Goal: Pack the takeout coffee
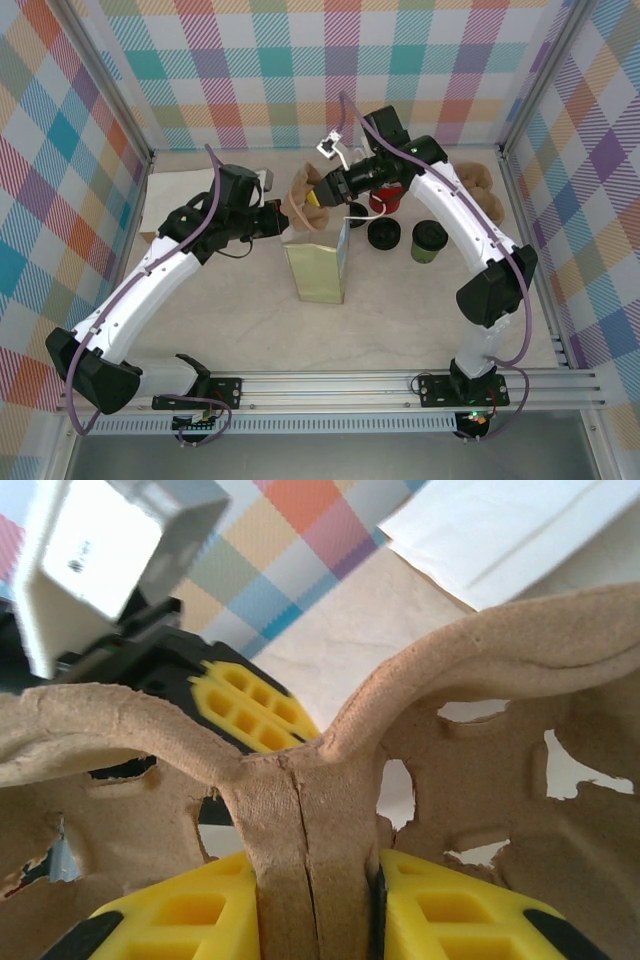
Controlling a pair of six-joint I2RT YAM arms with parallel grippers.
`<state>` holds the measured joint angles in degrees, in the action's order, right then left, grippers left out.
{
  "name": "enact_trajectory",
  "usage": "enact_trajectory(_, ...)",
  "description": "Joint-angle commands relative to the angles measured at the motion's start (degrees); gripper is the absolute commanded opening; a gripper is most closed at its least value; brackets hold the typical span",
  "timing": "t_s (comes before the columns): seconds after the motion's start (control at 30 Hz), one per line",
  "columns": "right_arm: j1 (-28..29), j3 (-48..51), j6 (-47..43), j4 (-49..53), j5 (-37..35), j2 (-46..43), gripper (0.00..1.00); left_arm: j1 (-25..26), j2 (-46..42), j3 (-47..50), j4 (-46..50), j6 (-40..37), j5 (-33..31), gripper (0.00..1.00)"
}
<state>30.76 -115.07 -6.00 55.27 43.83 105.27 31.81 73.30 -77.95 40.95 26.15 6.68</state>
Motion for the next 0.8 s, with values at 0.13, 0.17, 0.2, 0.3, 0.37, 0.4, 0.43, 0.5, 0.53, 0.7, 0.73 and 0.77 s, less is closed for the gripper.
enact_trajectory(0.13,-0.3,-3.2,-4.3,5.1,-8.6,1.1,0.29,1.3,-2.1,1.1,-0.7,0.5,2.8,0.01)
enact_trajectory(0.17,-0.2,-3.2,-4.4,5.3,-9.3,1.1,0.29,1.4,-2.1,1.3,-0.7,0.5,3.1,0.01)
enact_trajectory(0.2,-0.2,-3.2,-4.5,5.3,-9.9,1.1,0.28,1.5,-2.1,1.3,-0.7,0.5,3.3,0.01)
enact_trajectory(0.3,-0.2,-2.7,-4.6,5.4,-12.1,1.2,0.28,1.7,-2.1,1.4,-0.4,0.3,3.8,0.03)
enact_trajectory(0.37,-0.1,-2.5,-4.6,5.5,-13.1,1.1,0.28,2.0,-2.0,1.5,-0.3,0.2,3.9,0.06)
enact_trajectory(0.4,-0.2,-2.3,-4.6,5.4,-13.0,1.1,0.28,2.1,-1.9,1.5,0.0,0.2,3.9,0.10)
enact_trajectory(0.43,-0.1,-2.1,-4.5,5.4,-13.1,1.1,0.28,2.2,-1.8,1.5,0.2,0.2,3.8,0.15)
enact_trajectory(0.5,0.1,-2.0,-4.6,5.5,-13.9,0.9,0.27,2.2,-1.7,1.7,0.9,0.3,3.6,0.18)
enact_trajectory(0.53,0.2,-1.9,-4.7,5.6,-14.7,0.9,0.27,2.2,-1.7,1.8,1.2,0.3,3.5,0.20)
enact_trajectory(0.7,0.4,-1.1,-5.1,5.4,-17.9,0.3,0.27,2.3,-2.2,2.9,3.2,0.5,3.5,0.32)
enact_trajectory(0.73,0.4,-0.9,-5.2,5.5,-18.4,0.3,0.27,2.2,-2.4,3.1,4.0,0.5,3.4,0.33)
enact_trajectory(0.77,0.5,-0.7,-5.3,5.5,-18.7,0.2,0.27,2.2,-2.6,3.3,4.4,0.4,3.4,0.34)
